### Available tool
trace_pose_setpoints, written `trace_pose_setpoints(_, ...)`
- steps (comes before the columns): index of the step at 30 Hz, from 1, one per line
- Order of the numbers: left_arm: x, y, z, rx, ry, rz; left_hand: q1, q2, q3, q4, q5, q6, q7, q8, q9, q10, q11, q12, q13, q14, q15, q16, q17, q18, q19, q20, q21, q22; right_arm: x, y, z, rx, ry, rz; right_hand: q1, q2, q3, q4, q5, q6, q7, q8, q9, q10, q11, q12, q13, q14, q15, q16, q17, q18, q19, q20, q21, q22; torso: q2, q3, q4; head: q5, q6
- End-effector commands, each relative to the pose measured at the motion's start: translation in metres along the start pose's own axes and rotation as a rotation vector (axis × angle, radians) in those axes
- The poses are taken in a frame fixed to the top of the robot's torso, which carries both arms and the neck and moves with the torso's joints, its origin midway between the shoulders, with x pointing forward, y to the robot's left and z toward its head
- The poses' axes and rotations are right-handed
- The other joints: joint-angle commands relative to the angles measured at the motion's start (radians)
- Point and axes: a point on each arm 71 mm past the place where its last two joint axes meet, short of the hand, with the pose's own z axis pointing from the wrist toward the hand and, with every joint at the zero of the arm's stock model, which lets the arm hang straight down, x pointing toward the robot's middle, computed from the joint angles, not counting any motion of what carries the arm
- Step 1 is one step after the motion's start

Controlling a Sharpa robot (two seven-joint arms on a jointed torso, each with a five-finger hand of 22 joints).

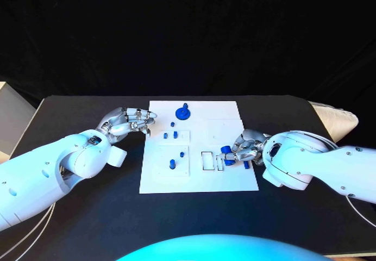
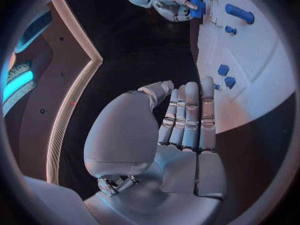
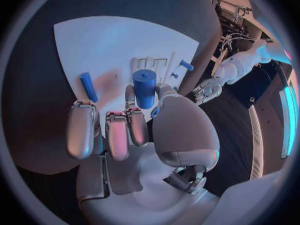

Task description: Assemble the parts on the task board

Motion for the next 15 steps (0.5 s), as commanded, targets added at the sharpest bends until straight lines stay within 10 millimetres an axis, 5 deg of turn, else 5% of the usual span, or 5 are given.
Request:
trace_pose_setpoints(1, 0.003, 0.000, 0.001, 0.001, 0.022, -0.013, -0.002, 0.002, 0.003, 0.003, 0.007, -0.002, 0.001, -0.007, -0.002, -0.001, 0.001, -0.003, -0.001, 0.003, 0.003, -0.006, 0.000, 0.014, 0.008, -0.002, -0.005, -0.002, 0.005, 0.008, -0.001, -0.029, 0.036, 0.049, 0.011, 0.002, 0.007, -0.001, 0.006, 0.006, -0.007, 0.001, 0.002, 0.004, -0.004, 0.006, 0.100, 0.075, -0.008, 0.006, 0.105, -0.015, 0.067, -0.005, 0.007, 0.183, 0.002, 0.0004, 0.0002, 0.001, -0.001)
trace_pose_setpoints(15, 0.004, 0.000, 0.001, 0.003, 0.028, -0.005, -0.001, 0.001, 0.002, 0.003, 0.007, -0.003, 0.002, -0.008, -0.002, -0.002, 0.001, -0.003, -0.001, 0.002, 0.003, -0.006, 0.000, 0.014, 0.009, -0.002, -0.006, -0.002, 0.025, 0.029, 0.014, -0.070, 0.042, -0.019, 0.002, -0.005, 0.010, 0.001, -0.007, 0.012, -0.007, 0.000, 0.001, 0.004, -0.004, 0.005, 0.100, 0.075, -0.008, 0.006, 0.105, -0.014, 0.067, -0.006, 0.004, 0.183, 0.002, -0.0005, 0.0012, 0.004, -0.004)
